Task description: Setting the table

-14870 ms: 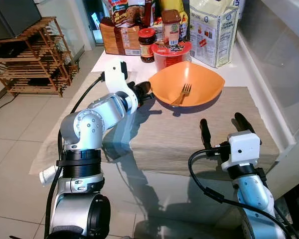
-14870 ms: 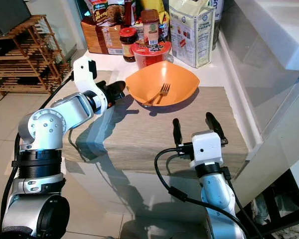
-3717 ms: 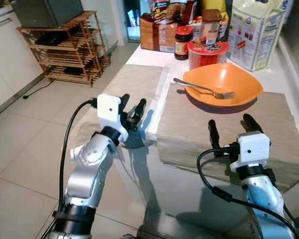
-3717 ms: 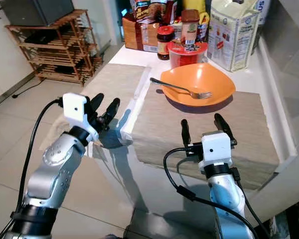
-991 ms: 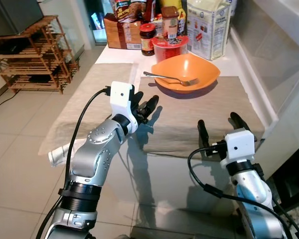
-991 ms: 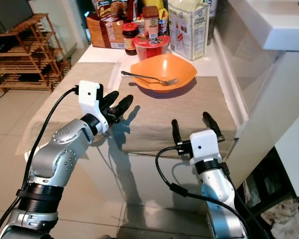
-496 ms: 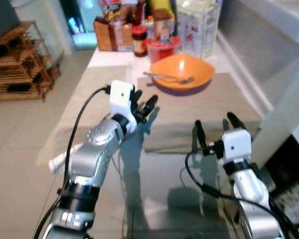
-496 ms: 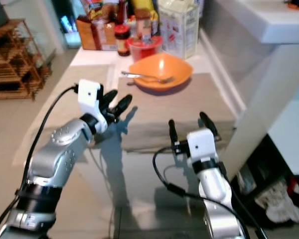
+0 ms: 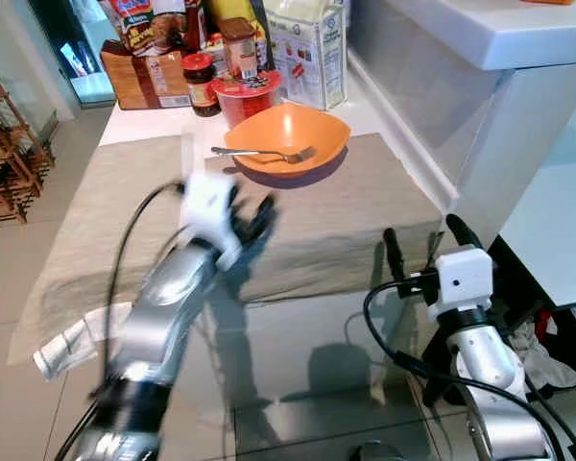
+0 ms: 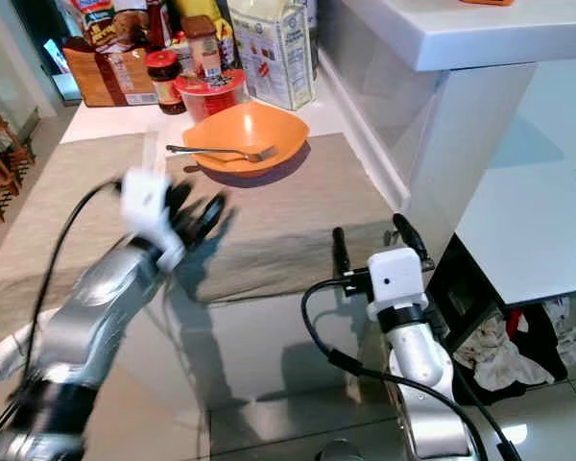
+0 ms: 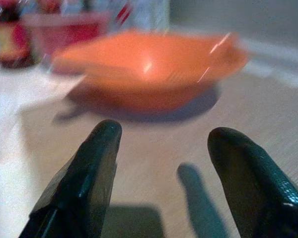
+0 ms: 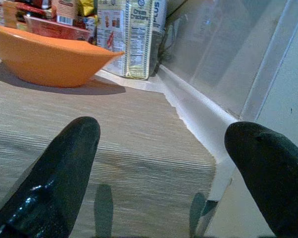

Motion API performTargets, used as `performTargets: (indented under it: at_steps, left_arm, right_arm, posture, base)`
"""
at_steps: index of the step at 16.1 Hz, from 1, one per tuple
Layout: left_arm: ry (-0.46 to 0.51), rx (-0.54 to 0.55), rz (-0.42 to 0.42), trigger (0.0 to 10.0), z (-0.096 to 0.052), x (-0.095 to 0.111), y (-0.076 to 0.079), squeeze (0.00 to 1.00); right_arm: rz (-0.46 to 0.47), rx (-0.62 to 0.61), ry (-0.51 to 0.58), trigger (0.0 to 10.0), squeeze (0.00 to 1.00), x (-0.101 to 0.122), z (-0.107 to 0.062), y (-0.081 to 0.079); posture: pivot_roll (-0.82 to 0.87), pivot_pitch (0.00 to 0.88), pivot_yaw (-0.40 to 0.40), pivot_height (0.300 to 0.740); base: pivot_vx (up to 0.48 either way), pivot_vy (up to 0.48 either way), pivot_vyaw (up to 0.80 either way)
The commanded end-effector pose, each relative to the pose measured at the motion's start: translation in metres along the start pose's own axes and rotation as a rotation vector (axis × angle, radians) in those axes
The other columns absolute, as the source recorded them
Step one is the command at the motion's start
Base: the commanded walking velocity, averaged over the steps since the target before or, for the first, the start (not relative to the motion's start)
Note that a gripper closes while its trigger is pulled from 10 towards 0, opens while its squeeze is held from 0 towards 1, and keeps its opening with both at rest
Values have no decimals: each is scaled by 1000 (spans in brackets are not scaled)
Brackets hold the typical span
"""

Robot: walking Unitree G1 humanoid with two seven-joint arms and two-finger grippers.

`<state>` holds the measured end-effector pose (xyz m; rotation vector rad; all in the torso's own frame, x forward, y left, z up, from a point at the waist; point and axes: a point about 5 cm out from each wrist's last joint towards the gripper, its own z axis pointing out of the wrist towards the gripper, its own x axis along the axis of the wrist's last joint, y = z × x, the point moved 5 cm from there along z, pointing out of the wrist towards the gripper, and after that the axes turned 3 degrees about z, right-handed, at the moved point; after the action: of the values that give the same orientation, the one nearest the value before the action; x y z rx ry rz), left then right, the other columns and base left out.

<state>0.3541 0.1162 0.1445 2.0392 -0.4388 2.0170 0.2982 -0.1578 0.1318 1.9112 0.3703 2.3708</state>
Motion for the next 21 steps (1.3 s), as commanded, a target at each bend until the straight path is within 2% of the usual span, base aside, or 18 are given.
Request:
performTargets:
  at_steps: [1,3,4,5,7,9,10,12,14,17,19,21]
  left_arm:
    - [25,7,34,10000,-1,9,-3,1000]
    - [37,17,33,10000,0,12,-2,1000]
    - [38,79,0,10000,-10,10,-12,0]
    - [36,115,-17,10000,-18,7,-19,0]
    - [37,259,-21,10000,-59,-1,-47,0]
    - [27,300,-22,10000,-77,-7,-49,0]
    - [8,307,-58,10000,-77,-15,-40,0]
    - [19,280,-64,10000,-72,-14,-30,0]
    - [9,299,-79,10000,-68,-17,-33,0]
    - [0,258,-63,10000,-57,-15,-24,0]
    - [8,256,-104,10000,-49,-12,-23,0]
    - [27,240,-111,10000,-44,-6,-19,0]
  right_arm:
    - [14,9,10,10000,0,3,4,-3]
    - [18,14,12,10000,0,3,6,-4]
    - [21,18,15,10000,0,4,5,-5]
    - [21,19,17,10000,0,5,4,-5]
    - [29,24,17,10000,0,7,0,-3]
    - [43,27,7,10000,0,3,-5,-4]
    - [111,-26,-10,10000,0,-3,-7,2]
    - [166,-70,-21,10000,0,-6,-7,9]
    - [177,-93,-33,10000,0,-8,-7,13]
    - [178,-98,-32,10000,0,-9,-5,13]
    - [194,-107,-36,10000,0,-10,-3,14]
    - [184,-98,-32,10000,0,-9,-2,13]
  posture:
    - [-189,0,96,722]
    - [-181,0,92,722]
    - [-180,0,97,722]
    - [-179,0,99,722]
    - [-172,0,99,722]
    - [-154,0,88,722]
    - [-141,0,71,722]
    - [-143,0,71,722]
    - [-154,0,80,722]
    - [-165,0,90,722]
    - [-169,0,91,722]
    - [-168,0,90,722]
  base:
    - [0,0,0]
    - [0,0,0]
    - [0,0,0]
    - [0,0,0]
    - [0,0,0]
    - [0,0,0]
    - [0,0,0]
    - [0,0,0]
    - [0,0,0]
    - [0,0,0]
    - [0,0,0]
    - [0,0,0]
